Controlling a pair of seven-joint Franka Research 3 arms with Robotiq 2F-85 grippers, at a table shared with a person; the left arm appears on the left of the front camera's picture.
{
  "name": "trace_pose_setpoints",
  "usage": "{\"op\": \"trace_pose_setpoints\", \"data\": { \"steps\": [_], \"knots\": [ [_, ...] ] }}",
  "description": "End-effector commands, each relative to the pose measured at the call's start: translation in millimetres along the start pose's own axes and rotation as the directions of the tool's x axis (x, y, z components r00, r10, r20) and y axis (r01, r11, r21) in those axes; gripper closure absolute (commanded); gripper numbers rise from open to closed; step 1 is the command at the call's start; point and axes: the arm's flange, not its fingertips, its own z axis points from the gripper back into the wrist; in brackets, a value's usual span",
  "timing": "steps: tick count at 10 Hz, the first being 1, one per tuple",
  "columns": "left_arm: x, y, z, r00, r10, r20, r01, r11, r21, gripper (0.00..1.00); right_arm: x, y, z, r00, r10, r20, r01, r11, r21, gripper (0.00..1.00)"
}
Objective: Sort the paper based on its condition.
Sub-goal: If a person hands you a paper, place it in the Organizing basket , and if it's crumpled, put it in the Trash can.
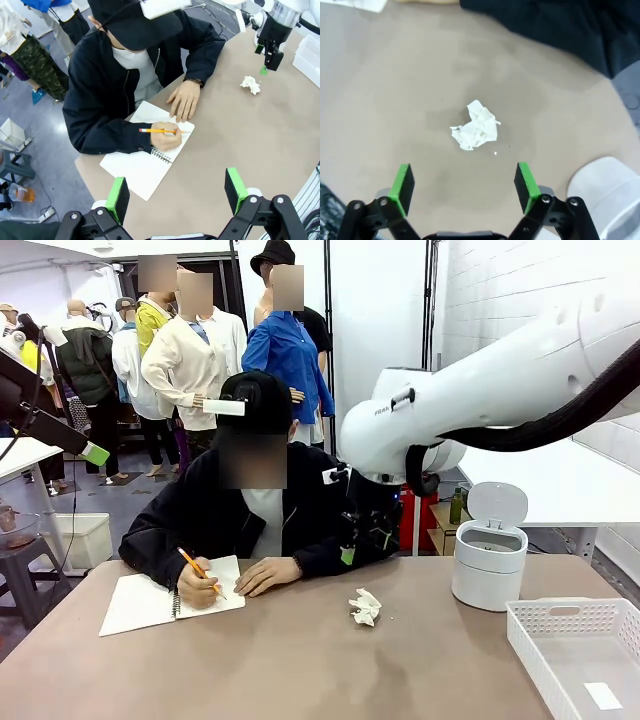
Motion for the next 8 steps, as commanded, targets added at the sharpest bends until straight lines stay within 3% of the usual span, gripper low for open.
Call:
{"op": "trace_pose_setpoints", "data": {
  "steps": [1, 3, 5, 8],
  "knots": [
    [0.6, 0.2, -1.2, 1.000, 0.004, 0.014, -0.004, 1.000, -0.002, 0.00, -4.0, 4.9, -23.7, 1.000, -0.007, -0.012, 0.006, 0.998, -0.060, 0.00],
    [0.6, 0.2, -1.2, 1.000, 0.004, 0.014, -0.004, 1.000, -0.002, 0.00, -14.2, 5.5, -52.7, 0.998, 0.003, -0.059, -0.006, 0.999, -0.053, 0.00],
    [0.6, 0.2, -1.2, 1.000, 0.004, 0.014, -0.004, 1.000, -0.002, 0.00, -22.7, 9.3, -77.9, 0.999, 0.020, -0.049, -0.024, 0.995, -0.096, 0.00],
    [0.6, 0.2, -1.2, 1.000, 0.004, 0.014, -0.004, 1.000, -0.002, 0.00, -20.2, 5.5, -67.4, 0.997, 0.024, -0.073, -0.027, 0.999, -0.035, 0.00]
  ]
}}
